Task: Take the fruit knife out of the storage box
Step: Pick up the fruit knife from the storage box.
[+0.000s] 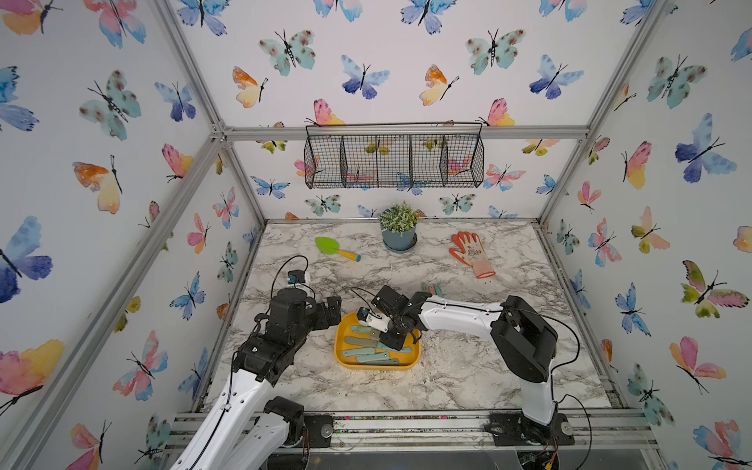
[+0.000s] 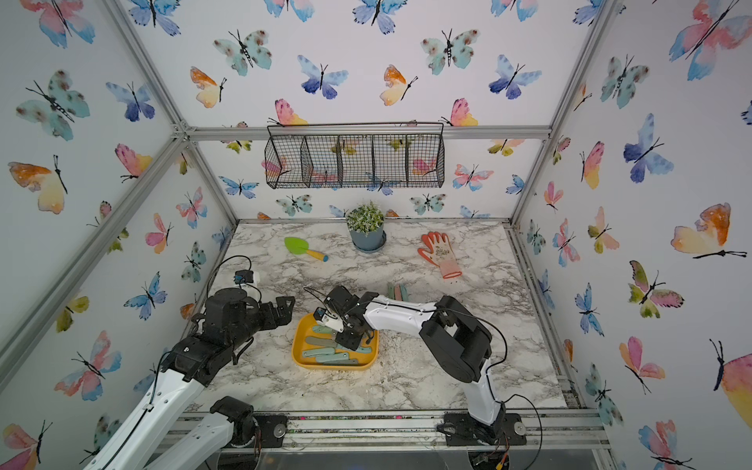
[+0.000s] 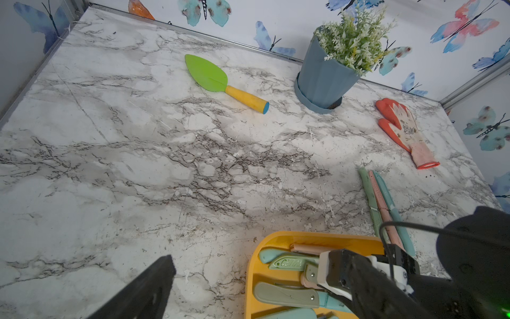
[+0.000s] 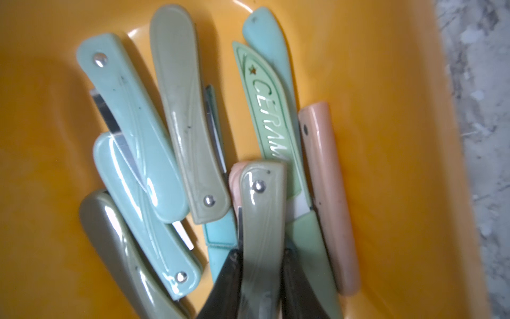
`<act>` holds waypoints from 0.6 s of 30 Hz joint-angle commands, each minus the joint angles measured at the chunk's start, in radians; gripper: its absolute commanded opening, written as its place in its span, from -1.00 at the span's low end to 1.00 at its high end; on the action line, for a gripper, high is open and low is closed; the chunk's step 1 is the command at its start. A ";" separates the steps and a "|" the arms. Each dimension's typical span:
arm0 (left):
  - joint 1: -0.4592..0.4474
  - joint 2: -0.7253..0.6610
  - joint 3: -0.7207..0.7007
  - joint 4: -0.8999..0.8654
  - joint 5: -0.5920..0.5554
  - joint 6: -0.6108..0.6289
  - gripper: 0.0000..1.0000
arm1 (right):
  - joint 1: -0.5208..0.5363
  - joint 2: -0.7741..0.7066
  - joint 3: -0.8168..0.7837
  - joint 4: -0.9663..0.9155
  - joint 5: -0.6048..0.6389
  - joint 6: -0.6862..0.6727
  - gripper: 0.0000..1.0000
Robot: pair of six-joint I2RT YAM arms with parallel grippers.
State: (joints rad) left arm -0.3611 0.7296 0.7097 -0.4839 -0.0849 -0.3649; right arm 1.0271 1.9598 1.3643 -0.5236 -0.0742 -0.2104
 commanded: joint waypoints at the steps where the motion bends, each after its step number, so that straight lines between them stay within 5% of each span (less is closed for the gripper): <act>1: 0.004 -0.015 0.011 -0.009 -0.006 -0.002 0.97 | 0.005 -0.081 -0.002 0.016 0.007 0.035 -0.54; 8: 0.004 -0.010 0.008 -0.006 0.023 -0.001 0.97 | -0.018 -0.159 -0.001 0.053 0.033 0.103 -0.56; 18: 0.002 0.013 -0.003 0.022 0.196 0.042 0.97 | -0.249 -0.322 -0.097 0.126 -0.002 0.269 -0.66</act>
State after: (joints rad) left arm -0.3611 0.7330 0.7094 -0.4812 0.0128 -0.3523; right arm 0.8356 1.6863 1.2980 -0.4252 -0.0719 -0.0185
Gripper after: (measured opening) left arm 0.985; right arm 0.240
